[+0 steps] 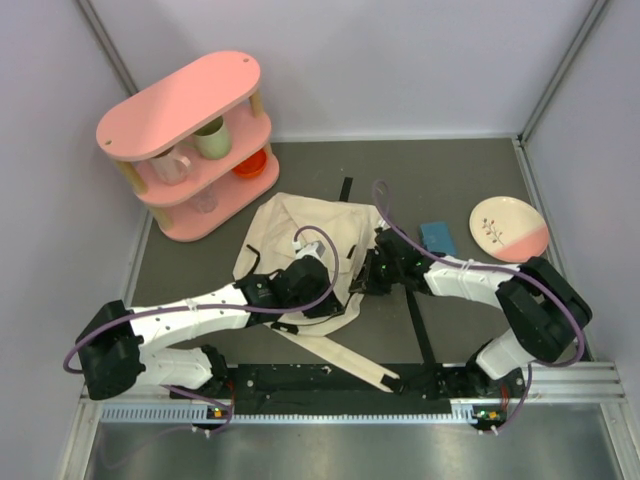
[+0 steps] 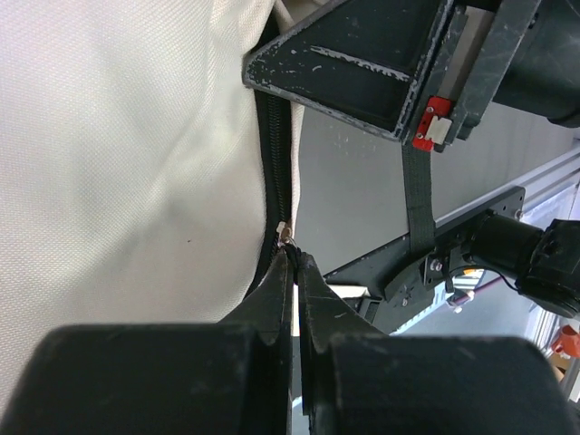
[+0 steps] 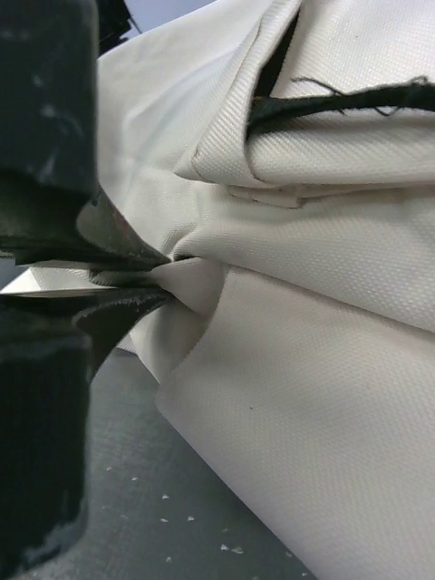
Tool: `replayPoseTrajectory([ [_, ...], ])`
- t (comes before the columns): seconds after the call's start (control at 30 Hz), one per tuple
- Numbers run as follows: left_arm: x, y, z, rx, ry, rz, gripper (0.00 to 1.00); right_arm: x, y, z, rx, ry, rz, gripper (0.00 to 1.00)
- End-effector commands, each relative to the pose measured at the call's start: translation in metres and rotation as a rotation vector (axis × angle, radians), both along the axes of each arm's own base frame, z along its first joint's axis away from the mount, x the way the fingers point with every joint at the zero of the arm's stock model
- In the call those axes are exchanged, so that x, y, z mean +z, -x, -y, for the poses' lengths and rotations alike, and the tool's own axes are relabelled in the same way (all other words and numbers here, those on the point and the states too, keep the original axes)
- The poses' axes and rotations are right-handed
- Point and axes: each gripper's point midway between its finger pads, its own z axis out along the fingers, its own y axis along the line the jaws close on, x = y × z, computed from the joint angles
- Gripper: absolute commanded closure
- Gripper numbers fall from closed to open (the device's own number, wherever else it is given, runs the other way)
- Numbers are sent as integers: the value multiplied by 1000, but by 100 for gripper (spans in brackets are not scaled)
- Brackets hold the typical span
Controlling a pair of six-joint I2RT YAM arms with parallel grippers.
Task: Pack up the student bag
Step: Zip the student bag at the center of the board.
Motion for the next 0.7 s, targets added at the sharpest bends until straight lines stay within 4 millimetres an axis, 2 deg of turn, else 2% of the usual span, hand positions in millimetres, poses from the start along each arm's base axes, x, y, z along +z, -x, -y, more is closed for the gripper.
replayPoseTrajectory([
  [0.0,32,-1,21,-49,95,45,100,32,-23,-24,-3,-93,107,100],
  [0.1,33,-1,19,-48,92,45,100,39,-27,-24,-30,-98,139,100],
  [0.23,32,1,8,-26,65,40,100,49,-49,-13,-130,-87,193,100],
  [0.37,23,7,-17,34,10,18,100,60,-75,2,-261,-127,242,100],
  [0.43,13,10,-30,61,-30,1,100,74,-87,10,-317,-179,275,100],
  [0.57,10,10,-51,111,-69,19,100,87,-96,25,-370,-190,314,100],
  [0.67,6,9,-68,154,-128,26,100,89,-100,40,-406,-158,342,100],
])
